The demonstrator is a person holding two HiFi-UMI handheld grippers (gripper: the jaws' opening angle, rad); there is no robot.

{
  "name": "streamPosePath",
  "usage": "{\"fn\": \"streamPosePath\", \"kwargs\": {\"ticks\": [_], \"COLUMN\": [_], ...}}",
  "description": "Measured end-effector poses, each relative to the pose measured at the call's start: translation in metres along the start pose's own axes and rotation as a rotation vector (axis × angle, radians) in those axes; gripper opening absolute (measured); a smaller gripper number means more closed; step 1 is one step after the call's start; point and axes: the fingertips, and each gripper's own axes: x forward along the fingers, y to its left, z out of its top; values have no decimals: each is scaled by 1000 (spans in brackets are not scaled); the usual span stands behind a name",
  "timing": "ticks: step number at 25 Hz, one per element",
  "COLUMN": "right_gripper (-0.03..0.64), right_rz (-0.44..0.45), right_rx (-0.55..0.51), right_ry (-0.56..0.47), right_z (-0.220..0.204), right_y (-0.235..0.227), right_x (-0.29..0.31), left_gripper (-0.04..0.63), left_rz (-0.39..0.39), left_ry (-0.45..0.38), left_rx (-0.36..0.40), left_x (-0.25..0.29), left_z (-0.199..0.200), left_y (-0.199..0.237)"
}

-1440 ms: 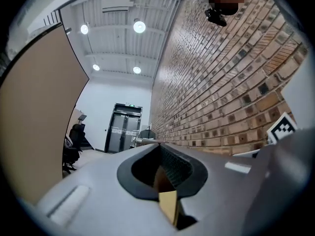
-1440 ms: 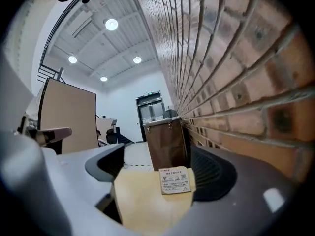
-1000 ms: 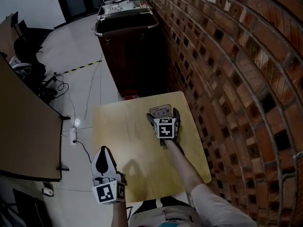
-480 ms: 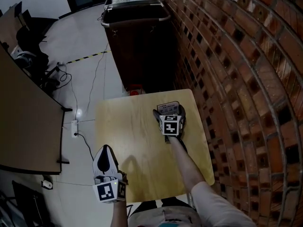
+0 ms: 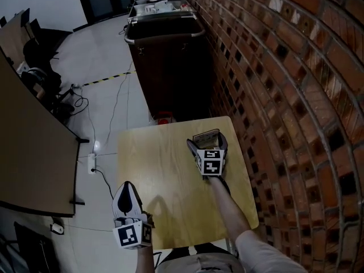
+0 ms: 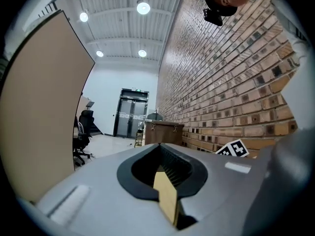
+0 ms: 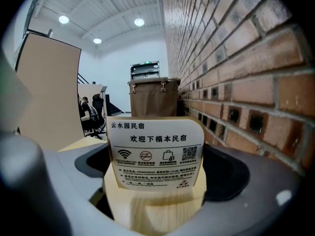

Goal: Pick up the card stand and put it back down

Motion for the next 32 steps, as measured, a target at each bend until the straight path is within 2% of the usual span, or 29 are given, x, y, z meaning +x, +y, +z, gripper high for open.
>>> {"fn": "streamPosePath", "kwargs": {"ticks": [7, 12, 16, 19, 26, 32], "right_gripper": [566, 566, 566, 566, 566, 566], "right_rz": [40, 65, 76, 78, 99, 103], "right_rx": [-65, -87, -66, -49, -37, -25], "right_ry": [-257, -352, -384, -388, -401, -398], "right_z": [90, 112, 105, 97, 98, 95], "right_y": [22, 45, 52, 54, 58, 58], "right_x": [-118, -217, -261, -279, -293, -296], "left_gripper": [5, 5, 5, 5, 5, 5], "left_rz": [-31, -54, -93, -104, -111, -124], "left_ry": [-74, -155, -201, -220, -235, -230], "left_rx": [10, 32, 41, 17, -16, -8], "left_x": [-13, -30, -35, -41, -48, -50], "left_z": [26, 52, 64, 70, 76, 77], "left_y": [-14, -30, -47, -57, -68, -73]}}
